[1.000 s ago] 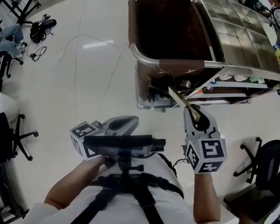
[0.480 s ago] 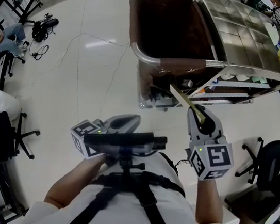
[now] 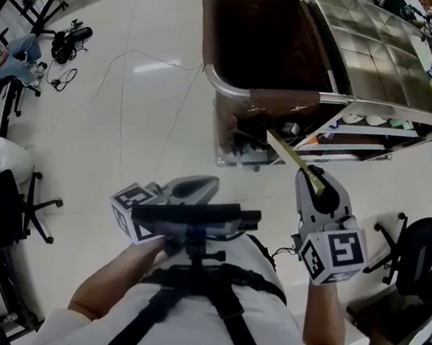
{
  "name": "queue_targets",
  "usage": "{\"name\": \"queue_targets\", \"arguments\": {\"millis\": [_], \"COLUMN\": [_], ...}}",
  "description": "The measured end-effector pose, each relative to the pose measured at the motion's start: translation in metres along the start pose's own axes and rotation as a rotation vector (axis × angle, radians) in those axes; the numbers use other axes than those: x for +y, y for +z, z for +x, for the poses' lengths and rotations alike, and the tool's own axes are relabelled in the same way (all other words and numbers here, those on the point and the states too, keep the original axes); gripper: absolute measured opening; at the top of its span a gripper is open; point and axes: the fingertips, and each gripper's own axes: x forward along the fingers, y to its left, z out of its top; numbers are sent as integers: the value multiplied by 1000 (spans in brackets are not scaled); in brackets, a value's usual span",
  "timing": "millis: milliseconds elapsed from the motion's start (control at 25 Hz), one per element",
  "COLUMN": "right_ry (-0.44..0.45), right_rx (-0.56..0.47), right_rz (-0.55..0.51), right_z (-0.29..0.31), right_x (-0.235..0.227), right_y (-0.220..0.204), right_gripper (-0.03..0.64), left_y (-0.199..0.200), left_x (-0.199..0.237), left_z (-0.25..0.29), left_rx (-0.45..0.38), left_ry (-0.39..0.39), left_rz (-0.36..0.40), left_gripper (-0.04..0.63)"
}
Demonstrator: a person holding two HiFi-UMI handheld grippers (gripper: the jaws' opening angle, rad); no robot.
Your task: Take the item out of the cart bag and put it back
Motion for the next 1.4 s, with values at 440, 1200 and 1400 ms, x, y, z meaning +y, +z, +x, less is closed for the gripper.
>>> {"name": "queue_targets", "arguments": {"millis": [440, 1200, 1400], "right_ry": [-28, -21, -31], "right_rx": [-10, -9, -18], "right_rz": [22, 28, 29], "right_z": [-13, -9, -13], "right_x": [-6, -9, -12], "right_y": [-3, -4, 0], "right_gripper": [72, 72, 72], "left_y": [-3, -4, -4], "left_x": [-4, 1, 3], "left_z": [6, 7, 5], "left_rx": [13, 14, 10], "left_ry": [-21, -13, -10], "left_rz": [-1, 3, -1], "left_gripper": [3, 3, 4]}}
